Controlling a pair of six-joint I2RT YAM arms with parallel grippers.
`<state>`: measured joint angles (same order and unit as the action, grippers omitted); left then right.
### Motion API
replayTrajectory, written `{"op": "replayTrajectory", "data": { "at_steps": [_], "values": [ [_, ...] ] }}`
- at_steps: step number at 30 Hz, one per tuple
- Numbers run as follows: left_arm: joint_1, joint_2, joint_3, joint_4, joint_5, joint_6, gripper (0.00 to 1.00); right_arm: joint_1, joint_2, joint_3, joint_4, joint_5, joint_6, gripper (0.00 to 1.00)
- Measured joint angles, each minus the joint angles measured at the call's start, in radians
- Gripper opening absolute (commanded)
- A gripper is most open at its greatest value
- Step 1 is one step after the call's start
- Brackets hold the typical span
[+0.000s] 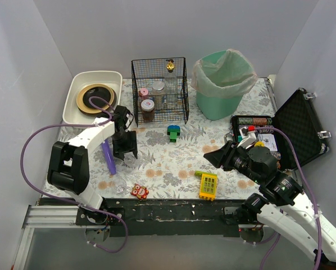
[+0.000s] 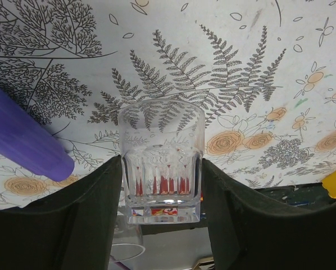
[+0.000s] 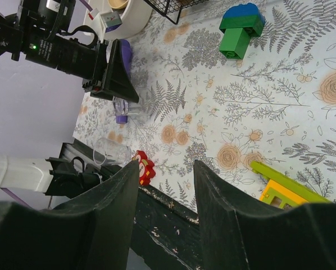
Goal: Clear the kitchen counter
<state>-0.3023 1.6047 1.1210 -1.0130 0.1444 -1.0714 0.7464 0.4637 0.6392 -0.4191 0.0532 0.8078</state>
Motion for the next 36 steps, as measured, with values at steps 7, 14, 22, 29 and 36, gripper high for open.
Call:
{"op": "replayTrajectory", "data": {
  "at_steps": [7, 14, 22, 29, 36],
  "values": [
    [0.000, 0.013, 0.000, 0.001, -0.009, 0.006, 0.55, 0.000, -0.002, 0.000, -0.008, 0.000, 0.001, 0.51],
    [0.000, 0.013, 0.000, 0.004, -0.013, 0.009, 0.70, 0.000, -0.011, 0.000, -0.026, 0.000, 0.002, 0.51],
    [-0.001, 0.010, -0.002, 0.022, -0.031, 0.006, 0.75, 0.000, -0.011, 0.000, -0.027, 0.001, 0.002, 0.52],
    [-0.018, -0.062, -0.002, 0.059, -0.093, -0.015, 0.75, 0.000, -0.011, 0.000, -0.027, 0.000, 0.005, 0.51],
    [-0.063, -0.188, -0.045, 0.111, -0.179, -0.052, 0.76, 0.000, -0.006, 0.000, -0.026, 0.000, 0.006, 0.51]
  ]
}}
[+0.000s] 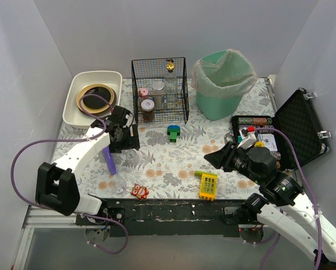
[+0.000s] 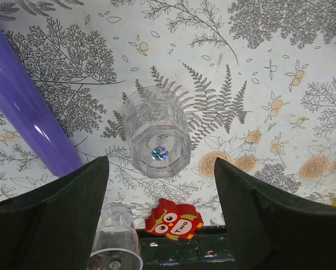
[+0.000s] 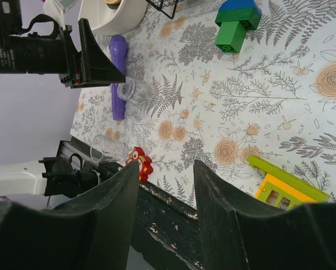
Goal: Clear the kitchen counter
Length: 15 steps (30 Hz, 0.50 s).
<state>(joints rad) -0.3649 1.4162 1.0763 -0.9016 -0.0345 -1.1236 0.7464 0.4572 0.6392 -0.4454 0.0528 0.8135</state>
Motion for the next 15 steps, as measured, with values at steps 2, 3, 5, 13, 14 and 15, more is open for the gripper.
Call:
{"op": "replayTrajectory", "data": {
  "at_steps": [2, 3, 5, 13, 14, 15],
  "values": [
    [-0.023, -0.056, -0.035, 0.023, -0.027, -0.018, 0.76, 0.000, 0.005, 0.000, 0.000, 0.000, 0.000, 0.51],
    [-0.031, -0.079, -0.050, 0.032, -0.037, -0.025, 0.77, 0.000, 0.006, 0.000, 0.000, 0.000, 0.000, 0.51],
    [-0.047, -0.137, -0.087, 0.055, -0.059, -0.039, 0.80, 0.000, 0.010, -0.001, 0.001, -0.002, 0.000, 0.51],
    [-0.087, -0.216, -0.167, 0.127, -0.122, -0.089, 0.89, 0.000, 0.026, -0.016, 0.023, -0.015, 0.010, 0.51],
    [-0.092, -0.210, -0.167, 0.130, -0.128, -0.093, 0.90, 0.000, 0.029, -0.016, 0.024, -0.016, 0.013, 0.51],
    [-0.097, -0.204, -0.168, 0.135, -0.134, -0.096, 0.91, 0.000, 0.031, -0.016, 0.025, -0.018, 0.014, 0.51]
  ]
}}
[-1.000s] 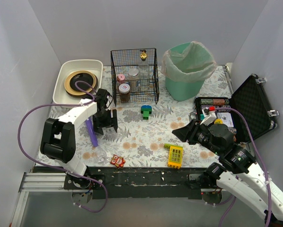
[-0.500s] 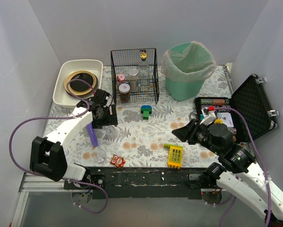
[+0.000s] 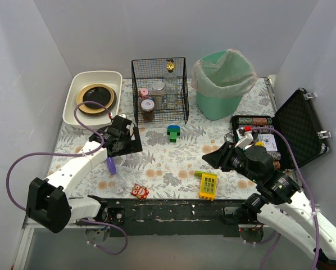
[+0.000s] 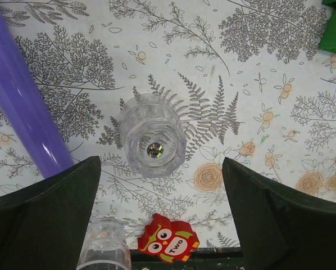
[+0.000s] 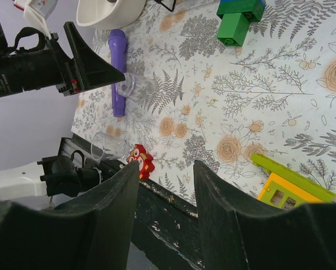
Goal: Clear the kitchen counter
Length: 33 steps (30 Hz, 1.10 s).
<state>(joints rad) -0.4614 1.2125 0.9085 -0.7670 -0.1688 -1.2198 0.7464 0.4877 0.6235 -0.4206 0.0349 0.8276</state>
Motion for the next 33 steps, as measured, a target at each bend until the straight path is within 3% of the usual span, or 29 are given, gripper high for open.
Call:
{"op": "replayTrajectory", "data": {
  "at_steps": [7, 24, 33],
  "values": [
    [-0.021, 0.035, -0.021, 0.039, -0.016, -0.017, 0.91, 0.000, 0.000, 0.000, 0.004, -0.002, 0.007, 0.51],
    [-0.029, 0.093, -0.052, 0.089, -0.038, -0.034, 0.64, 0.000, 0.006, 0.000, 0.005, -0.005, 0.008, 0.51],
    [-0.038, 0.113, -0.063, 0.099, -0.040, -0.034, 0.63, 0.000, 0.006, 0.000, 0.005, -0.005, 0.008, 0.51]
  ]
}}
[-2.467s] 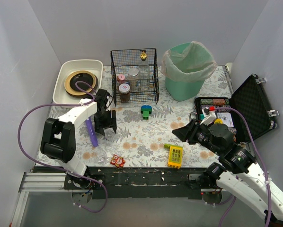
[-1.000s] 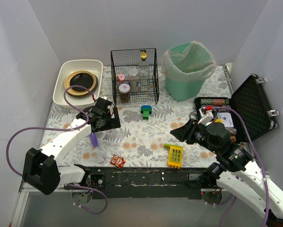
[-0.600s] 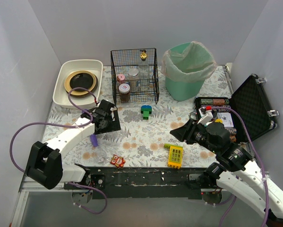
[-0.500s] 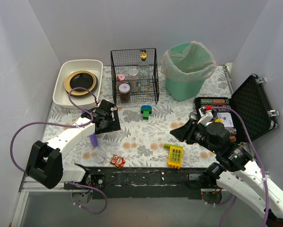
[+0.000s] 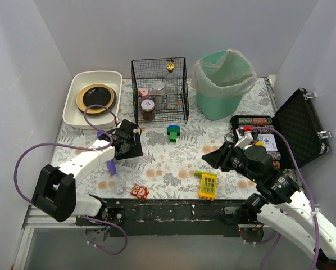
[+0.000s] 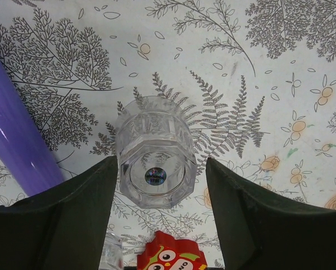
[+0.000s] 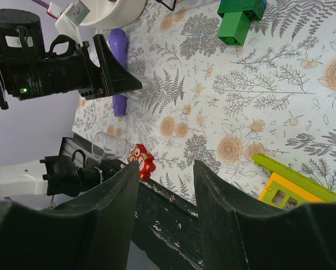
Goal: Clear the kitchen counter
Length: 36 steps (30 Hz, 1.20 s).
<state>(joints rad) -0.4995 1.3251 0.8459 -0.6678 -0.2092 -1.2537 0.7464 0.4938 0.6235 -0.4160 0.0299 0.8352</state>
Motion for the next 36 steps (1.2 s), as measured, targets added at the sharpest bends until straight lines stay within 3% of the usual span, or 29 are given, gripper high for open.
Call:
{"op": "replayTrajectory", "data": {
  "at_steps": [4, 9, 12, 14, 20, 27, 36],
  "values": [
    [0.000, 0.017, -0.002, -0.001, -0.010, 0.000, 0.58, 0.000, 0.000, 0.000, 0.000, 0.000, 0.000, 0.51],
    [-0.001, 0.028, -0.002, -0.001, -0.020, -0.003, 0.43, 0.000, 0.000, 0.000, 0.000, 0.000, 0.000, 0.51],
    [-0.002, 0.028, -0.002, 0.003, -0.023, -0.002, 0.25, 0.000, -0.002, 0.000, 0.000, 0.000, 0.000, 0.51],
    [-0.003, 0.029, -0.002, 0.004, -0.023, -0.002, 0.02, 0.000, -0.002, 0.000, 0.000, 0.000, 0.000, 0.51],
    [-0.005, 0.028, 0.034, -0.037, -0.039, 0.009, 0.00, 0.000, -0.002, 0.000, 0.000, 0.001, 0.000, 0.51],
    [0.024, 0.028, 0.258, -0.114, -0.108, 0.082, 0.00, 0.000, -0.003, 0.000, 0.000, 0.002, 0.000, 0.51],
    [0.305, 0.133, 0.536, -0.107, -0.082, 0.205, 0.00, 0.000, -0.011, 0.000, -0.002, 0.013, -0.001, 0.51]
  ]
}}
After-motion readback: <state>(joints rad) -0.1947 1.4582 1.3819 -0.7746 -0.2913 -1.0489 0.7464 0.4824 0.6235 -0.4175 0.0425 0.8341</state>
